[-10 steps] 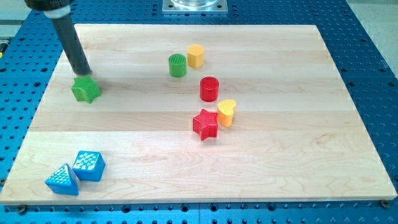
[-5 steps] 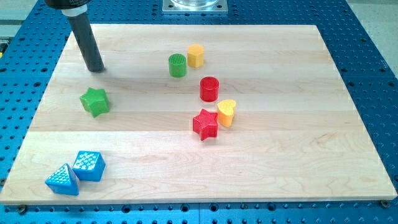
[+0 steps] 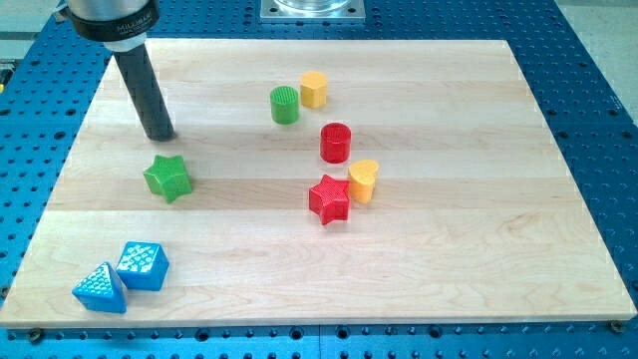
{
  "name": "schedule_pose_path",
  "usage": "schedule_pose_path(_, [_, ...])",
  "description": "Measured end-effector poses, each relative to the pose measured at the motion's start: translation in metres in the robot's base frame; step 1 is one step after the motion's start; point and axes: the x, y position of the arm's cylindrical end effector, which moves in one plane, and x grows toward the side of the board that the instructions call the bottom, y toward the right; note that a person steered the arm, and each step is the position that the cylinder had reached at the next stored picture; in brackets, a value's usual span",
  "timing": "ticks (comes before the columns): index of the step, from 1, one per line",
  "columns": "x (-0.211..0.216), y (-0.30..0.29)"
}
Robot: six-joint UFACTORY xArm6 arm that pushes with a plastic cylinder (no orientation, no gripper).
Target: Push the green star into the cube
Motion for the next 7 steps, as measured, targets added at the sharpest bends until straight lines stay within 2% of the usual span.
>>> schedule_pose_path(1, [0.025, 0.035])
schedule_pose_path(5, [0.135, 0.021])
schedule_pose_path(6, [0.13, 0.025])
schedule_pose_path(7, [0.119, 0.059])
